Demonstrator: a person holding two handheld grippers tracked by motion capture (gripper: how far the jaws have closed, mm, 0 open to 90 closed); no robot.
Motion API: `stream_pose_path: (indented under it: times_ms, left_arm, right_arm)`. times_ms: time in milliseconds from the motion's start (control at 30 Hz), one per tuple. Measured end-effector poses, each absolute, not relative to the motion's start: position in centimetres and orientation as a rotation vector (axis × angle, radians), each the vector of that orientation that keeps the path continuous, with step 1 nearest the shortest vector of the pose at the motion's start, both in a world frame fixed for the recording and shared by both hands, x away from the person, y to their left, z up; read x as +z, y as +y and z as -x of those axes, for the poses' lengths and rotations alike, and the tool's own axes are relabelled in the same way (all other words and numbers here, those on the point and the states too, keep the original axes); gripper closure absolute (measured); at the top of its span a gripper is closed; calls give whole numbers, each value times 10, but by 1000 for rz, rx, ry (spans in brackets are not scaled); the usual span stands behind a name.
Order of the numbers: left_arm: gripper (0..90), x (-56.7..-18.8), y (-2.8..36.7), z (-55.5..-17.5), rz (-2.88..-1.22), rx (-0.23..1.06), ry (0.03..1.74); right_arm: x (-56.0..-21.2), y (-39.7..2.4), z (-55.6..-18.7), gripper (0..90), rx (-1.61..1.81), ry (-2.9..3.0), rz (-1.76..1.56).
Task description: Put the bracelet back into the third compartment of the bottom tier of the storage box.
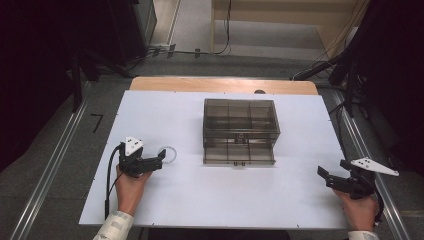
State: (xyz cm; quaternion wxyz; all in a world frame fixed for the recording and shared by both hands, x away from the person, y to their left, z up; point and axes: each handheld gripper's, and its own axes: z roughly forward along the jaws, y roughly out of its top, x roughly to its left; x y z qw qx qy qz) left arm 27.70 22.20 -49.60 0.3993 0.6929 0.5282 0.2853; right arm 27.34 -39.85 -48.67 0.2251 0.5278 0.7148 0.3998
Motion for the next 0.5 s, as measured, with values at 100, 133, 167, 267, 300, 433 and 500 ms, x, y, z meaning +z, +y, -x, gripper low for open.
stream_pose_path:
  times_ms: [100, 133, 167, 267, 300, 433, 500]
  left_arm:
    - [66, -497, 222, -279, -1748, 718, 1337]
    - [66, -497, 221, -280, -1748, 717, 1341]
    - [69, -497, 221, -281, -1750, 715, 1338]
    - [69, -496, 219, -284, -1760, 711, 1340]
    - [69, -495, 218, -285, -1778, 715, 1338]
    - [69, -495, 217, -290, -1777, 724, 1348]
    - [69, -496, 218, -291, -1774, 728, 1359]
  right_arm:
    - [-486, -398, -273, 45, 1105, 1969, -1454]
    - [-486, -398, -274, 45, 1105, 1971, -1452]
    - [-487, -398, -274, 45, 1105, 1973, -1455]
    - [-487, -398, -274, 45, 1104, 1973, -1457]
    - [-487, -398, -274, 45, 1106, 1973, -1453]
    - [-487, -399, -274, 45, 1104, 1975, -1456]
    - [-487, -399, -274, 45, 1105, 1974, -1457]
